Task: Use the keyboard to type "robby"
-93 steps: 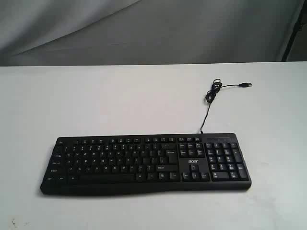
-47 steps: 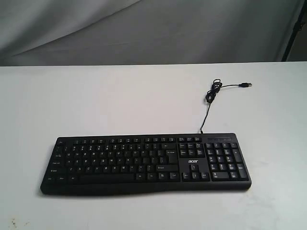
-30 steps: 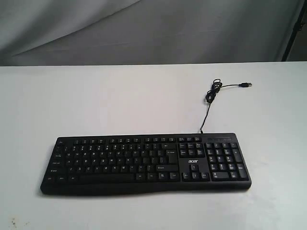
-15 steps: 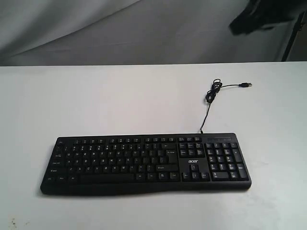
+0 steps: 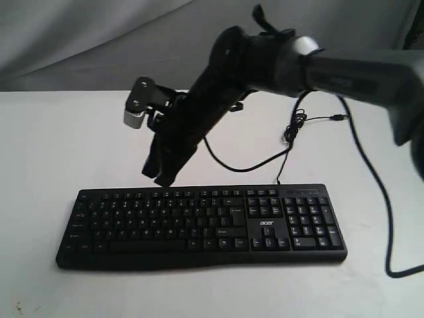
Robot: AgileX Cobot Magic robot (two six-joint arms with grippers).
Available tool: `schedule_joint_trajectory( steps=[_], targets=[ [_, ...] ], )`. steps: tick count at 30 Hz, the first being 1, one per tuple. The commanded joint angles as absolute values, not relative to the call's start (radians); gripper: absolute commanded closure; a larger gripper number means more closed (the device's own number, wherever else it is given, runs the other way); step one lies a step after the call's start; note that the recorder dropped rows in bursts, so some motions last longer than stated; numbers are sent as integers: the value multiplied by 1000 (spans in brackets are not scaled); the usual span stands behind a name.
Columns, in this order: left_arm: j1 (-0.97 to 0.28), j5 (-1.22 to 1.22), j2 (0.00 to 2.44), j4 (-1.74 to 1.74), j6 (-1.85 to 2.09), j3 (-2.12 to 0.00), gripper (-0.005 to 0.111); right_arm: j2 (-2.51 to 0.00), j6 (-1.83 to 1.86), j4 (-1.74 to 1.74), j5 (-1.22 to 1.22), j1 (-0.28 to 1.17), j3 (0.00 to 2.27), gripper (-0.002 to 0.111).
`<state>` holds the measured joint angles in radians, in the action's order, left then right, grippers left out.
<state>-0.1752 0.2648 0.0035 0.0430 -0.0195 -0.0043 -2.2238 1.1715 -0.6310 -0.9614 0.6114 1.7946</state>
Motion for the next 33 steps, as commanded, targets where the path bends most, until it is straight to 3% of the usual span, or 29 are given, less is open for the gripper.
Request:
schedule_joint_trajectory(
  steps=[1,33],
  targets=[
    [-181,259,0,48,-22,0,107,-2322,1151,-638,-1007,661,1944,108],
    [-181,259,0,48,-22,0,107,-2415,985,-439,-907,761,1991,108]
  ],
)
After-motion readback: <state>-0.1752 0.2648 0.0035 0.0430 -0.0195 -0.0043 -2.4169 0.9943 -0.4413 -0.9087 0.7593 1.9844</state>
